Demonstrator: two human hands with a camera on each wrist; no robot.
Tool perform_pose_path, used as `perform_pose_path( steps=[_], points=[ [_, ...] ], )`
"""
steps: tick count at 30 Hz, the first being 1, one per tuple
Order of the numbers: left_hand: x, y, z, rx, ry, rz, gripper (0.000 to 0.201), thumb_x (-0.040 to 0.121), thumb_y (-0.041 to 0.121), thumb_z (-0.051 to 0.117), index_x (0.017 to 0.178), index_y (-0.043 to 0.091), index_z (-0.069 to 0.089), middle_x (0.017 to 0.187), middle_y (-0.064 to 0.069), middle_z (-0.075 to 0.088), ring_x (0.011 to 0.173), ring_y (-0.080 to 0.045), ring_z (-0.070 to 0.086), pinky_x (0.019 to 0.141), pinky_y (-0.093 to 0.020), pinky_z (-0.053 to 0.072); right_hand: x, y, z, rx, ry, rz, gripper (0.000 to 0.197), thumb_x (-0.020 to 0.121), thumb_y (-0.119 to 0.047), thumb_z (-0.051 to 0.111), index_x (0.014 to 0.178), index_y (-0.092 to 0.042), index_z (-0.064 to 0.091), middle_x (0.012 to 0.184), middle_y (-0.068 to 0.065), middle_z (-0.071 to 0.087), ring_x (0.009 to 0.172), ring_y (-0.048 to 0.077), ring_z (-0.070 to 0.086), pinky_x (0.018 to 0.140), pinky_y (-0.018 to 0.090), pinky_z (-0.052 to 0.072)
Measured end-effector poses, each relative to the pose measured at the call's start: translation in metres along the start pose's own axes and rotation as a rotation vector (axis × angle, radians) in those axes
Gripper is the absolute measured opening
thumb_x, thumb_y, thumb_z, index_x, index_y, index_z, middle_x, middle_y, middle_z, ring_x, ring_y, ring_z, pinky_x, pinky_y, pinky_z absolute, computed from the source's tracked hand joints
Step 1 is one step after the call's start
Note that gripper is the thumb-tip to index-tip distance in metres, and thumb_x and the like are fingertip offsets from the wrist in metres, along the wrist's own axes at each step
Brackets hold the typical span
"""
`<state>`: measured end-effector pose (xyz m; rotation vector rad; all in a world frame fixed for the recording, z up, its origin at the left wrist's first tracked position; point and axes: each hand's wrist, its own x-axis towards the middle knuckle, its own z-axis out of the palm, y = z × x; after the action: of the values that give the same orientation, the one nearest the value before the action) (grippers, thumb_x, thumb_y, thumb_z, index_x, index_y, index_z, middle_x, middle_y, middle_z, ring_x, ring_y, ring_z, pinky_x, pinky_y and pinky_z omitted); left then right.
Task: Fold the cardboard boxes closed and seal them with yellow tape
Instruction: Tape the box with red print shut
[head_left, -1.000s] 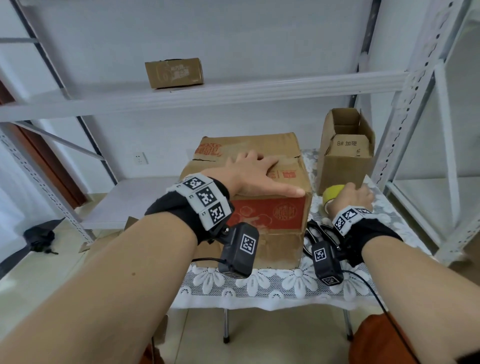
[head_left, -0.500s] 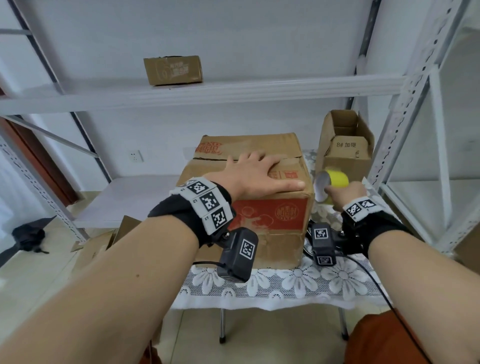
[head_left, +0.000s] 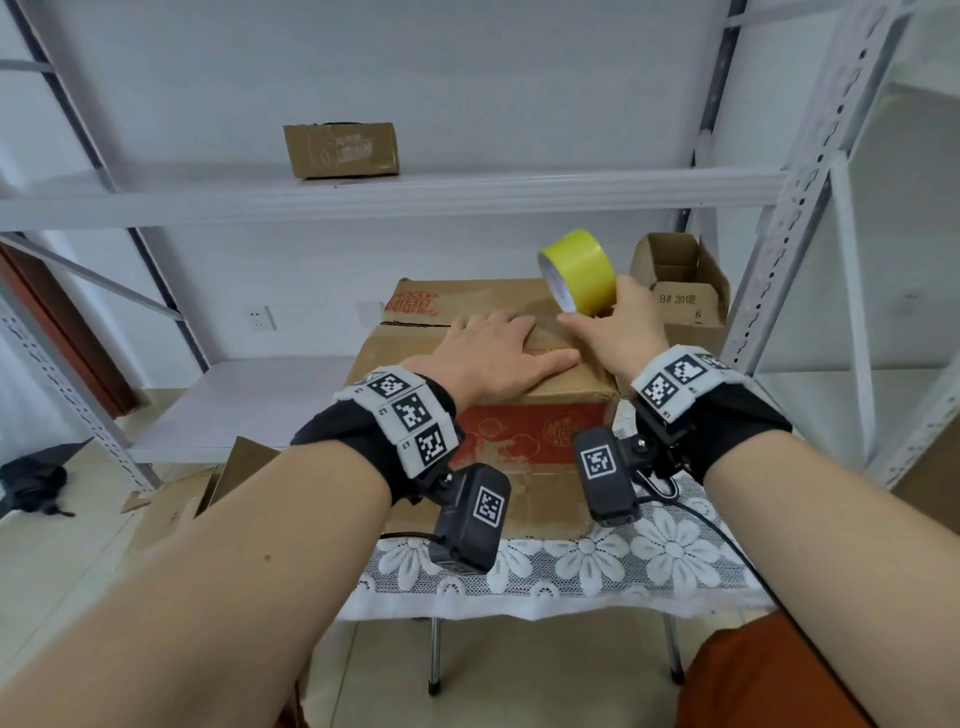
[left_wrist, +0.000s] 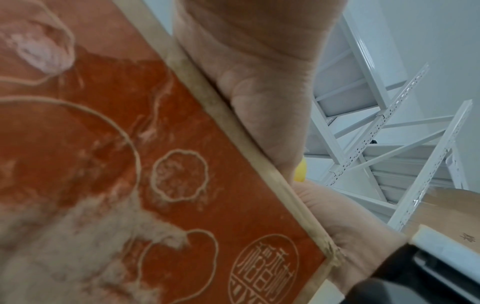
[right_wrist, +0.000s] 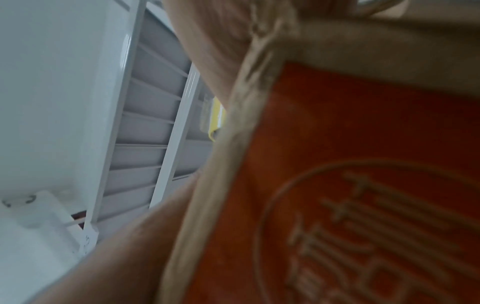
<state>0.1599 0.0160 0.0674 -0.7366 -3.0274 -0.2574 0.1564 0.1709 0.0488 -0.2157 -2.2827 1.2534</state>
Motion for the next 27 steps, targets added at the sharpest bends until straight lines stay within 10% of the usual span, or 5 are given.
perform_pose_path(
  steps=[7,11,27],
  points=[
    [-0.005,-0.018,-0.003,0.102,0.038,-0.319,0.086,0.082,0.082,0.026,0.140,0.024,0.048,0.153,-0.013,0.031,0.142,-0.036,0.023,0.110,-0.069,0.009,-0.010,-0.005,-0.003,-0.112,0.033,-0.037,0.045,0.077,-0.028,0.076,0.101,0.002,0.053,0.098,0.018,0.059,0.090,0.033,0.056,0.081,0.048,0.045],
    [-0.006,-0.048,-0.010,0.007,0.075,-0.497,0.085,0.081,0.080,0.037,0.142,0.021,0.044,0.147,-0.018,0.037,0.132,-0.042,0.037,0.110,-0.060,0.027,-0.013,-0.007,-0.003,-0.120,0.037,-0.033,0.044,0.078,-0.028,0.075,0.102,0.001,0.052,0.095,0.015,0.057,0.091,0.033,0.055,0.080,0.046,0.045],
    [-0.001,-0.052,-0.006,-0.055,0.157,-0.466,0.076,0.084,0.075,0.041,0.135,0.020,0.052,0.135,-0.025,0.046,0.123,-0.039,0.046,0.101,-0.045,0.039,-0.016,-0.013,-0.002,-0.087,0.000,-0.008,0.043,0.078,-0.032,0.074,0.100,-0.001,0.053,0.096,0.015,0.059,0.090,0.033,0.057,0.081,0.049,0.047]
  ],
)
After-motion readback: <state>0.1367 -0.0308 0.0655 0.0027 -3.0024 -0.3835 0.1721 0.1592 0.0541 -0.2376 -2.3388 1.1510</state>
